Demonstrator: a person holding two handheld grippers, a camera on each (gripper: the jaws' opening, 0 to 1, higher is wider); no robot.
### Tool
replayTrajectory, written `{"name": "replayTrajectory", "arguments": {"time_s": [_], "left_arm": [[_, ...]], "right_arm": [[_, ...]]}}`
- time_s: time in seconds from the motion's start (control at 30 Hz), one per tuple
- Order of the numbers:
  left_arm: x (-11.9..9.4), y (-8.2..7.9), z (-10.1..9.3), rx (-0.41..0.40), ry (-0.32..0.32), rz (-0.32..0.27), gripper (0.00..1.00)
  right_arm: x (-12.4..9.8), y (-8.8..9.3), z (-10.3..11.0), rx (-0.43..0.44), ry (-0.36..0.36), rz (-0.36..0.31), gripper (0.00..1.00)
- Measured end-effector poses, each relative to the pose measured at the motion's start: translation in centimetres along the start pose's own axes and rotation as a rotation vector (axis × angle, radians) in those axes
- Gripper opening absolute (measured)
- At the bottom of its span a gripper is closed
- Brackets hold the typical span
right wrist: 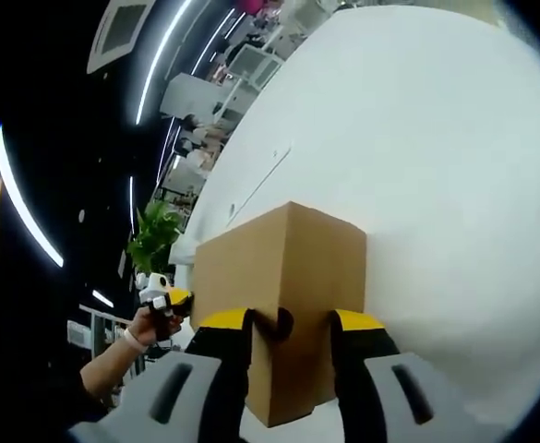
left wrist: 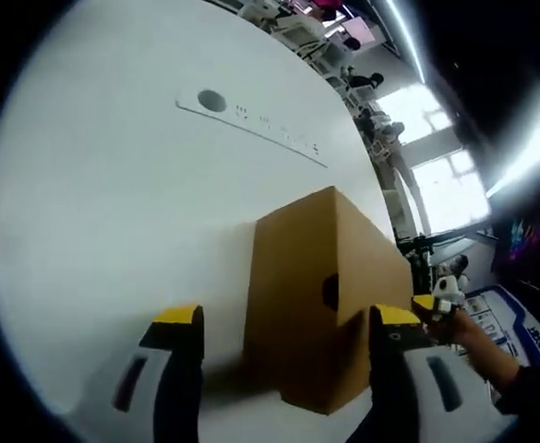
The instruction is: Operate the shoe box by opening the lid, removing the specified soft item, and placing it in the target area until the item is outside and the box remains undamaged.
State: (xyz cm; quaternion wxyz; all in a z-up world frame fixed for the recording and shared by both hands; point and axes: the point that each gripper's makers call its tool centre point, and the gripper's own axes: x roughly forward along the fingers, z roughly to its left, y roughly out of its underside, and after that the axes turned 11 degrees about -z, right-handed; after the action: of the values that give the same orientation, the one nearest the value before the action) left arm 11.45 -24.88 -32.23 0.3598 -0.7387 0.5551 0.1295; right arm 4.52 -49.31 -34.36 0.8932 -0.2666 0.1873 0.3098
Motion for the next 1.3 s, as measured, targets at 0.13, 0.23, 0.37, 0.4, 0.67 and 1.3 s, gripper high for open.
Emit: {"name": "replayTrajectory", "arguments": {"time_s": [0.13,0.23,0.37,0.4,0.67,1.3], "left_arm": [[0.3,-0.4,0.9,-0.023,-0.005,0.0,0.77],[0.8,-1.2,1.9,-0.027,0.0,-0.001,0.77],[1.8,-2.5,3.9,-0.042,0.004,0.002,0.77],[1.8,-2.6,3.9,-0.043,0.005,0.002,0.77],[2.9,-3.6,5.4,-0.073,0.039,0.006,0.69],[1.6,-0.9,0.7,-0.122,0.131,0.003,0.48]], "right_arm": [[0.2,-0.2,-0.4,-0.002,0.001,0.001,0.34],[0.2,-0.2,-0.5,-0.001,-0.001,-0.002,0.34],[0.2,-0.1,-0.3,0.0,-0.002,-0.001,0.34],[0.1,-0.1,-0.3,0.0,-0.002,-0.001,0.34],[-0.2,0.4,0.5,0.004,-0.009,-0.01,0.34],[-0.3,0.5,0.8,0.005,-0.009,-0.023,0.34]]}}
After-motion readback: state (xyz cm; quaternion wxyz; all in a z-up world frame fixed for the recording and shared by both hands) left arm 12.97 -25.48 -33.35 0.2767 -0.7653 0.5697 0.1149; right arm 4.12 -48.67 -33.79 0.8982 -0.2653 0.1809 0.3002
